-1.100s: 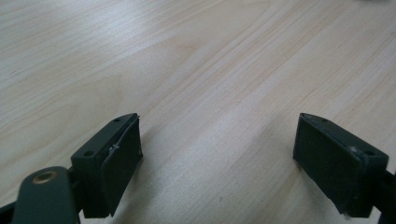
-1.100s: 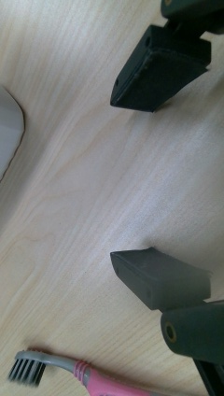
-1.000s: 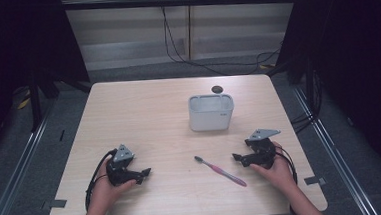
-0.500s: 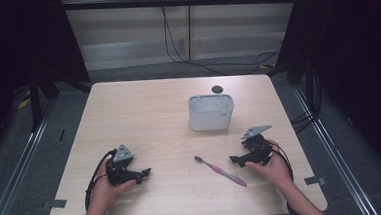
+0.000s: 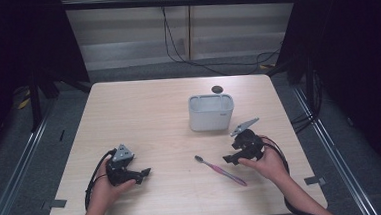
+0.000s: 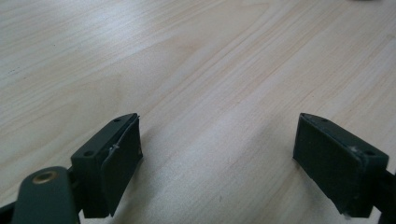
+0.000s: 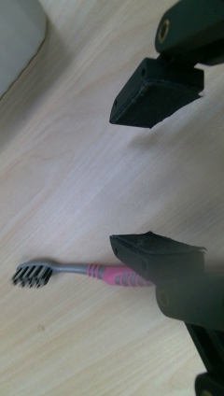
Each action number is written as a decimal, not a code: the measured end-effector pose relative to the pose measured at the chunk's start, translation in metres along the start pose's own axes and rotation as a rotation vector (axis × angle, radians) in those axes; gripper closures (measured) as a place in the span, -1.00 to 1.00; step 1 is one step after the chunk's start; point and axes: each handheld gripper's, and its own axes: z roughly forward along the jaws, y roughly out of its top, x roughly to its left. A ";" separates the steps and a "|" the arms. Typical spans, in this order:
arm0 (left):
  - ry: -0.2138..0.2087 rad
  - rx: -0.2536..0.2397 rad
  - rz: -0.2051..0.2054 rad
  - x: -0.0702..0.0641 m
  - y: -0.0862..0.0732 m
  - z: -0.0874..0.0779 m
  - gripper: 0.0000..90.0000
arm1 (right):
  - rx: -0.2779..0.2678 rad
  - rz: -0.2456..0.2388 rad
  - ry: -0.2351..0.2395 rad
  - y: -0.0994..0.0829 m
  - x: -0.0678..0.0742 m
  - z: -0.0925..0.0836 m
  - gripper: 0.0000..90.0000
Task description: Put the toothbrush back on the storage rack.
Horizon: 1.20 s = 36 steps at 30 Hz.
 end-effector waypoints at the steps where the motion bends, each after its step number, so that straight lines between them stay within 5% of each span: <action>1: 0.000 -0.001 0.000 0.000 0.000 0.000 -0.67 | 0.006 -0.001 0.006 0.003 0.002 0.000 -0.18; 18: 0.000 0.001 0.004 0.000 0.000 0.000 -0.67 | 0.120 -0.078 0.065 0.030 0.023 0.010 -0.05; 36: 0.002 0.006 0.020 -0.001 0.000 0.000 -0.67 | 0.184 -0.076 0.102 0.043 0.034 0.020 0.06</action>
